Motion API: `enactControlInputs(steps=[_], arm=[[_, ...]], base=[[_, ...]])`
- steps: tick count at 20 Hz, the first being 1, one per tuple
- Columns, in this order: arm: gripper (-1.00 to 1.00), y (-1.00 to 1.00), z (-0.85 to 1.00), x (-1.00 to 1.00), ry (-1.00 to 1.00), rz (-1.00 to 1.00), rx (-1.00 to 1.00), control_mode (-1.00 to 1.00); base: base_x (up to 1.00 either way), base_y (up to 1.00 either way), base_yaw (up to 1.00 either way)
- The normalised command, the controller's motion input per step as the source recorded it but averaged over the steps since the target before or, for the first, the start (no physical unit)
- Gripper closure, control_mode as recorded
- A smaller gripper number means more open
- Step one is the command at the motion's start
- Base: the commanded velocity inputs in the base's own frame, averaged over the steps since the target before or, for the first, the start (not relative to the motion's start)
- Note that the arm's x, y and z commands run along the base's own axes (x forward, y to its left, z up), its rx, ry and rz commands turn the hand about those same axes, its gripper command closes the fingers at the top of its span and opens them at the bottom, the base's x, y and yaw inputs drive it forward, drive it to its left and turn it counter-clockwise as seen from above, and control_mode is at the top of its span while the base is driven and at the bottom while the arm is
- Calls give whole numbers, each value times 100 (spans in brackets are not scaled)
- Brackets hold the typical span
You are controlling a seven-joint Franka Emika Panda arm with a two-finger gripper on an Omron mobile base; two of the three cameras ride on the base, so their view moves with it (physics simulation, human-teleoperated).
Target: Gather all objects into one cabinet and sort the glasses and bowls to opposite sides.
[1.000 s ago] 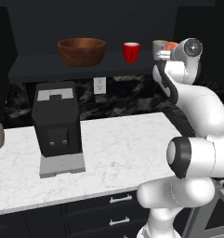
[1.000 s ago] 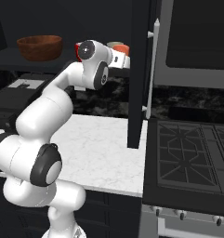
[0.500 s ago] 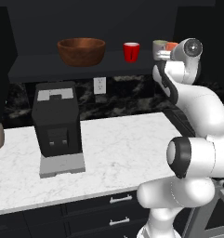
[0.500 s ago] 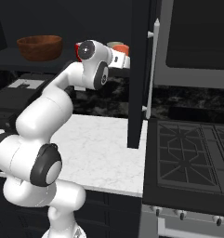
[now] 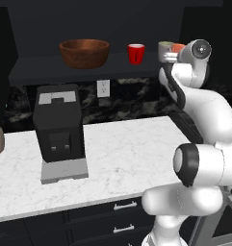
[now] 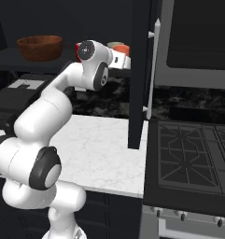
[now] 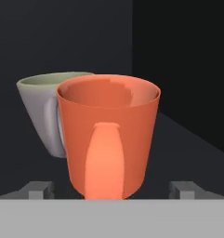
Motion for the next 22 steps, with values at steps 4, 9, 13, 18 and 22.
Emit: enactControlInputs(steps=[4,9,13,18,22], arm=[[-100,0,0,-45,0,0,0,-100],[-100,11,2,-52,0,0,0,-100],[-100,24,17,-48,0,0,0,-100],[-100,25,28,-46,0,0,0,-100],[-100,40,23,-45,0,0,0,-100]], base=[[0,0,0],[0,0,0],[0,0,0],[0,0,0],[0,0,0]])
